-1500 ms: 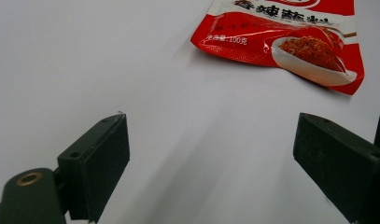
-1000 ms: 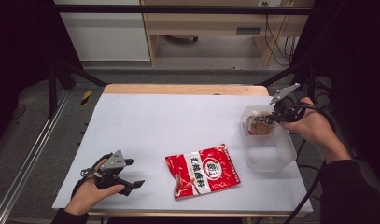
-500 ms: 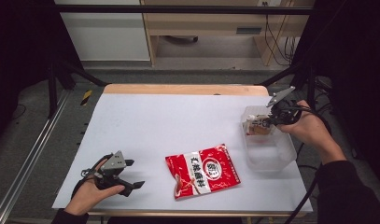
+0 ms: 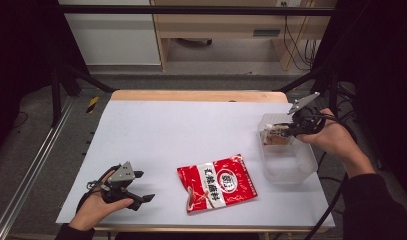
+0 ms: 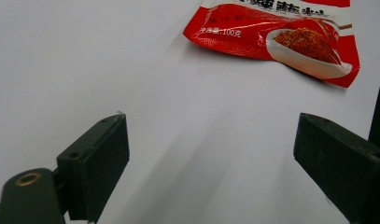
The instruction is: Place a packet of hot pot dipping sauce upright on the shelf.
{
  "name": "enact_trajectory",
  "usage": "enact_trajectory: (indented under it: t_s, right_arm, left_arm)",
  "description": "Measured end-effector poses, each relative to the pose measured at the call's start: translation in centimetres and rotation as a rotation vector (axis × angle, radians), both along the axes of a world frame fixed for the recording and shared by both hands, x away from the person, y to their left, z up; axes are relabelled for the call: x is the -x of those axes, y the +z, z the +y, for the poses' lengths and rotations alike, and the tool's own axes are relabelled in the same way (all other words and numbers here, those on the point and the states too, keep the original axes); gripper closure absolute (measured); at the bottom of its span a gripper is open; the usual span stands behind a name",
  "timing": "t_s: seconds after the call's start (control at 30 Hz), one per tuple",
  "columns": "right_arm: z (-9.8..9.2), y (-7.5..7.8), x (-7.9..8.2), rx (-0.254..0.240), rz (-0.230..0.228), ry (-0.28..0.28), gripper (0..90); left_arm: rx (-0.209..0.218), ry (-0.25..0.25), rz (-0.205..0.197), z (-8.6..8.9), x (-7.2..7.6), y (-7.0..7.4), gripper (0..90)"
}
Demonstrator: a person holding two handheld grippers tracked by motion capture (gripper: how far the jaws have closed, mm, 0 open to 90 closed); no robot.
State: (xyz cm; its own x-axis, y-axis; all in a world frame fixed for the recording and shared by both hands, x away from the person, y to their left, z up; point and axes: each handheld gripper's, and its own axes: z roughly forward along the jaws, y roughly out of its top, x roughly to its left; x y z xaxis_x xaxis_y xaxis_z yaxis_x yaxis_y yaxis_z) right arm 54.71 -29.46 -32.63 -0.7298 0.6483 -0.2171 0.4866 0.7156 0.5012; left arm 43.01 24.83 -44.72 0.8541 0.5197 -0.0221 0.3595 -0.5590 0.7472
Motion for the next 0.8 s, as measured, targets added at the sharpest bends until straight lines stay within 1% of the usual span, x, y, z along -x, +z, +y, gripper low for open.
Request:
enact_trajectory:
  t_s: [0.03, 0.13, 0.23, 0.3, 0.33, 0.4, 0.5, 0.57, 0.67, 0.73, 0.8]
  right_arm:
    - [-0.1, 0.2, 0.1, -0.004, 0.003, -0.002, 68.8]
    - [-0.3, 1.2, 0.8, -0.026, -0.022, -0.009, 59.8]
    - [-0.3, 2.3, 1.5, -0.052, -0.062, -0.008, 49.6]
    - [-0.3, 2.9, 1.9, -0.065, -0.090, -0.007, 39.7]
    - [-0.2, 3.2, 2.2, -0.072, -0.106, -0.004, 36.3]
    - [0.1, 3.6, 2.5, -0.072, -0.122, -0.004, 30.3]
    - [0.7, 3.9, 2.9, -0.075, -0.138, 0.005, 25.9]
    - [1.2, 4.0, 3.2, -0.072, -0.141, 0.004, 23.5]
    - [2.2, 4.2, 3.7, -0.085, -0.158, 0.013, 21.3]
    - [3.1, 4.2, 4.3, -0.099, -0.171, 0.010, 19.1]
    - [3.9, 4.2, 4.8, -0.105, -0.181, 0.025, 17.6]
  left_arm:
    - [-0.001, 0.001, -0.002, 0.0, 0.0, 0.0, 10.3]
    - [-0.004, 0.000, -0.002, -0.1, 0.0, 0.1, 10.3]
    - [-0.005, -0.002, -0.005, -0.1, 0.0, 0.1, 10.3]
    - [-0.004, -0.001, -0.007, -0.2, 0.1, 0.2, 10.2]
    - [-0.003, 0.000, -0.008, -0.2, 0.1, 0.1, 10.1]
    - [-0.004, 0.001, -0.012, -0.2, 0.1, 0.1, 10.0]
    - [-0.006, 0.003, -0.019, -0.3, 0.2, 0.1, 10.0]
    - [-0.005, 0.010, -0.034, -0.5, 0.3, 0.0, 9.9]
    - [-0.006, 0.022, -0.052, -0.8, 0.5, -0.2, 9.7]
    - [-0.003, 0.023, -0.057, -1.0, 0.5, -0.2, 9.4]
    - [-0.003, 0.028, -0.060, -1.1, 0.5, -0.3, 8.8]
